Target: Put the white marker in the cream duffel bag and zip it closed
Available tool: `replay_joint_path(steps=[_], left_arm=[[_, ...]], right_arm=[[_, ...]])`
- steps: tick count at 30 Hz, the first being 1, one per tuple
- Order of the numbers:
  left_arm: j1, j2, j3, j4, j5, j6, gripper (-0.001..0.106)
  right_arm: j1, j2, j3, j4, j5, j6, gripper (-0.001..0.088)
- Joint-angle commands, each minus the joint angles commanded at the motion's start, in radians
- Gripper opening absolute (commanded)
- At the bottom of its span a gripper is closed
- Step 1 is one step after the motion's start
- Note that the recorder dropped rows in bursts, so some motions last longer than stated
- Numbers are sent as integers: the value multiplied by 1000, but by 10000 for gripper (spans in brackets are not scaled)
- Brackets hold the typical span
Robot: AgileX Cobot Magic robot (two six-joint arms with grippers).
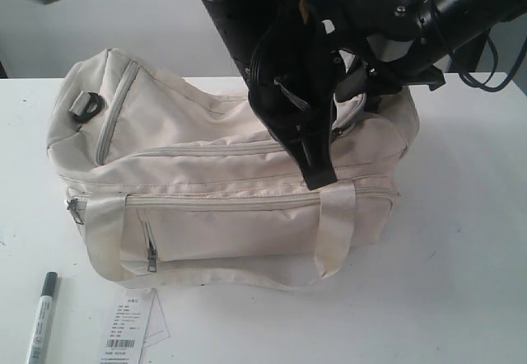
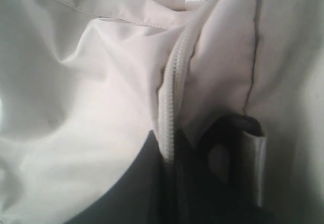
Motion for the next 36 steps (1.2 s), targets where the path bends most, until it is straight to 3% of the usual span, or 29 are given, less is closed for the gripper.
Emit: replay_joint_path(steps=[28, 36], left_arm=[[0, 0, 0, 58, 105, -33, 0], [0, 0, 0, 81, 128, -44, 0]], right_arm=[[0, 0, 0, -4, -3, 4, 0], [0, 0, 0, -69, -1, 30, 0]])
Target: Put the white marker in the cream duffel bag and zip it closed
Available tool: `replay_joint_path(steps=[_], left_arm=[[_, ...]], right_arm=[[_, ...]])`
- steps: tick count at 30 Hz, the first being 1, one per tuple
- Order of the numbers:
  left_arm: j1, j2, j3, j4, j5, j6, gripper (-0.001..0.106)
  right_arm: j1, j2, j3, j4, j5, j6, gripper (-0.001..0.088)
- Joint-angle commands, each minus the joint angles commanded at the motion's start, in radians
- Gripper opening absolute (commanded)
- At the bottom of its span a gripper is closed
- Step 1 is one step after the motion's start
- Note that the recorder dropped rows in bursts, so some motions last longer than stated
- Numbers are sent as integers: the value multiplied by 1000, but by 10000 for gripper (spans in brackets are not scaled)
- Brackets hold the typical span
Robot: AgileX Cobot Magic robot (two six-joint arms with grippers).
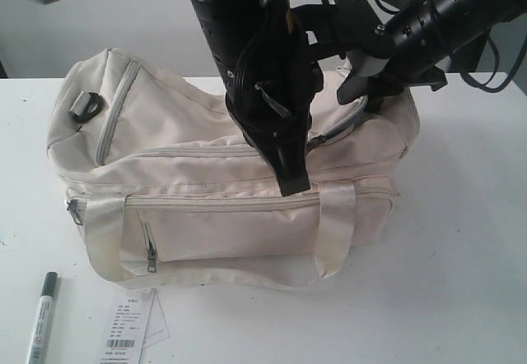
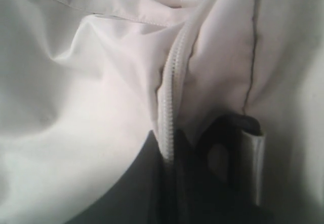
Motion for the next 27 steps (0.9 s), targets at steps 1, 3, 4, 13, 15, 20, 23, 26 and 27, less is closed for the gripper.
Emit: replay_joint_path(steps=[1, 3, 4, 13, 15, 20, 23, 26, 27], left_arm=[[0, 0, 0, 5, 0, -2, 0], [0, 0, 0, 5, 0, -2, 0], [0, 0, 0, 5, 0, -4, 0], [0, 0, 0, 14, 0, -6, 0], [0, 0, 0, 23, 0, -6, 0], [0, 0, 0, 23, 0, -6, 0], [0, 0, 0, 23, 0, -6, 0], [0, 0, 0, 25, 0, -8, 0], [0, 0, 0, 27, 0, -8, 0]], right_arm=[[0, 0, 0, 2, -2, 0, 0], [0, 0, 0, 4, -4, 5, 0], [0, 0, 0, 4, -4, 5, 0], [0, -7, 0, 4, -8, 5, 0], [0, -7, 0, 4, -8, 5, 0], [0, -7, 0, 4, -8, 7, 0], [0, -7, 0, 4, -8, 7, 0], [0, -7, 0, 2, -4, 7, 0], [0, -7, 0, 2, -4, 7, 0]])
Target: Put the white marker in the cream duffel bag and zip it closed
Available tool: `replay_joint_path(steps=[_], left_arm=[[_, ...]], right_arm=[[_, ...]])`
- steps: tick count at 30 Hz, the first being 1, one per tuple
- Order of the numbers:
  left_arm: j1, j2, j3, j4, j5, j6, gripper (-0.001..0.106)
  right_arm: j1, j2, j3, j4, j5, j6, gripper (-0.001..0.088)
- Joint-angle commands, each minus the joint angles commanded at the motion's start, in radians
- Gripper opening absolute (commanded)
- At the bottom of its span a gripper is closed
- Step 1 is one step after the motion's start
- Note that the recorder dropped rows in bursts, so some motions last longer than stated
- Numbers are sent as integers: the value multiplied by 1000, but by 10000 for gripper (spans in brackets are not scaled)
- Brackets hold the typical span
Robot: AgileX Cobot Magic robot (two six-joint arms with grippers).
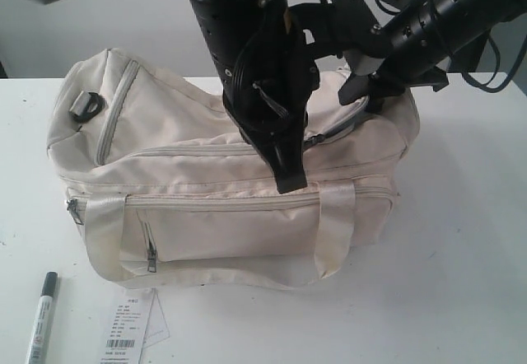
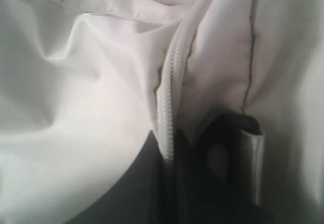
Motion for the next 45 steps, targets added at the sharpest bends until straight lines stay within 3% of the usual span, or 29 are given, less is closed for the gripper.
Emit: replay_joint_path(steps=[20, 45], left_arm=[[2, -23, 0, 5, 0, 0, 0], [41, -52, 82, -9, 0, -26, 0]], right_arm=[[0, 0, 0, 0, 0, 0, 0], [0, 0, 0, 0, 4, 0, 0]])
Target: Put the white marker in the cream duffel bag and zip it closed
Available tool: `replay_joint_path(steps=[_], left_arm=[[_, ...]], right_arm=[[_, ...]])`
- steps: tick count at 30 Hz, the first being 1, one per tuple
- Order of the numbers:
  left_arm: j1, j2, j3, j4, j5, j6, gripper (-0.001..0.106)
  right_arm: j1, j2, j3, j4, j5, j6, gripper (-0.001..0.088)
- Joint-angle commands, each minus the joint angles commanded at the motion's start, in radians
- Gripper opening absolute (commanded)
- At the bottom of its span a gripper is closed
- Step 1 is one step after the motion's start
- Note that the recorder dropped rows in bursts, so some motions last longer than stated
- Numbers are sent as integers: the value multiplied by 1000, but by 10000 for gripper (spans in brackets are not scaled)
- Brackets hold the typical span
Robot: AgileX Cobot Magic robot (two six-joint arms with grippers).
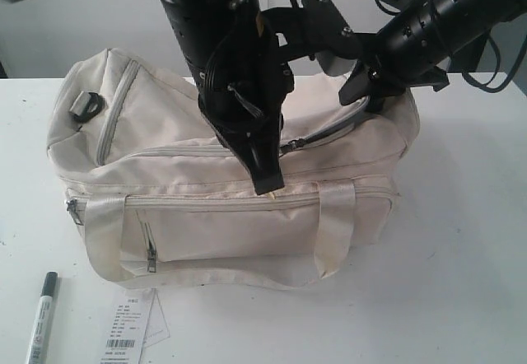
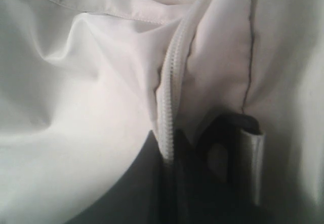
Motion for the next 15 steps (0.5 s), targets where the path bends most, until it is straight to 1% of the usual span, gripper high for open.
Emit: replay_joint_path(steps=[8, 15], left_arm=[[17, -18, 4, -5, 0, -24, 0], [40, -18, 63, -42, 0, -24, 0]], right_arm=[[0, -3, 0, 0, 4, 0, 0], [0, -15, 0, -2, -7, 0, 0]])
